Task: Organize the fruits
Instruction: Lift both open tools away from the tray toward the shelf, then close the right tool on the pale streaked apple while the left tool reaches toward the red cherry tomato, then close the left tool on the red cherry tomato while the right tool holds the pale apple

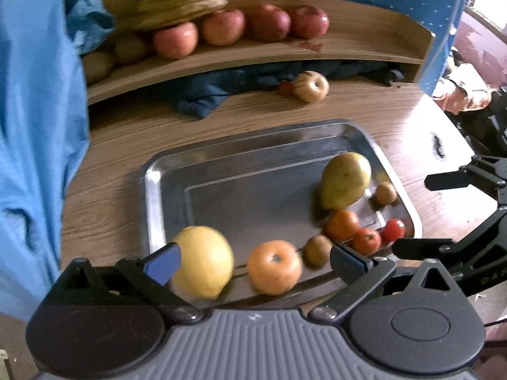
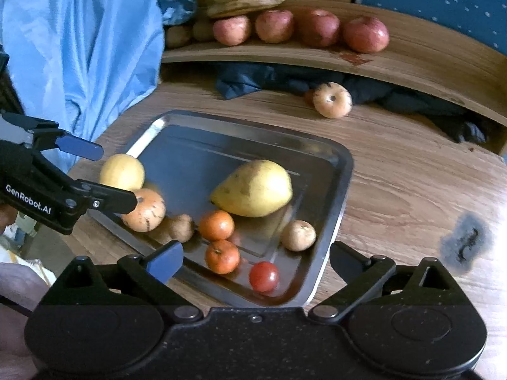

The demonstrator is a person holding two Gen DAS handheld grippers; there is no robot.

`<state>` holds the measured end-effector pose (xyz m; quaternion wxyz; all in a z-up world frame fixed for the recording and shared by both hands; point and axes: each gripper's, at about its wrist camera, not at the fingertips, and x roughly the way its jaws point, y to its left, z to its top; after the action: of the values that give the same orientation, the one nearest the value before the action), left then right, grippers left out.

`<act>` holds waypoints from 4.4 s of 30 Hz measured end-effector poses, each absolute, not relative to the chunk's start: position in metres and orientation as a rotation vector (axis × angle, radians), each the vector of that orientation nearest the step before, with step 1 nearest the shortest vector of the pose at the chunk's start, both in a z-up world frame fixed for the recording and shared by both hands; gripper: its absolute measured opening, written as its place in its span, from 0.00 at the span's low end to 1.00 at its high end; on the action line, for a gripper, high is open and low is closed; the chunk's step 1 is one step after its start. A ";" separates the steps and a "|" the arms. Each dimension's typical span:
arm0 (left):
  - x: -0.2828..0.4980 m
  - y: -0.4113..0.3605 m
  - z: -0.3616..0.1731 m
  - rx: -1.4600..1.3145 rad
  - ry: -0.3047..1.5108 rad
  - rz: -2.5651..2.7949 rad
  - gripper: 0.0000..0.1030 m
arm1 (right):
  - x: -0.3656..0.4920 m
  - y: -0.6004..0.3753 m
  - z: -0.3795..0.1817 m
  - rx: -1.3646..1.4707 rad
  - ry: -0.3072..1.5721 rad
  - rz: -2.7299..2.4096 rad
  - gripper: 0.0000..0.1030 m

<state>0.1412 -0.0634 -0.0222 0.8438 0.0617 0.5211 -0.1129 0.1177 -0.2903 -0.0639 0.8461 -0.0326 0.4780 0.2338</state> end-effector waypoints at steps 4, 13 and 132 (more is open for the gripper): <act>0.137 -0.052 -0.019 0.140 1.107 -0.202 0.99 | 0.118 -0.278 -0.062 -0.094 1.002 0.537 0.99; 0.140 -0.039 -0.014 0.216 1.116 -0.179 1.00 | 0.125 -0.259 -0.058 -0.111 0.999 0.608 0.99; 0.377 -0.114 -0.090 -0.143 1.128 -0.355 0.92 | 0.321 -0.262 -0.136 -0.296 0.913 0.248 0.51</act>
<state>0.3769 -0.1138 -0.0900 0.8277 -0.0673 0.5314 -0.1672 0.3214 -0.2620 -0.1360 0.8797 -0.1420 0.4379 0.1190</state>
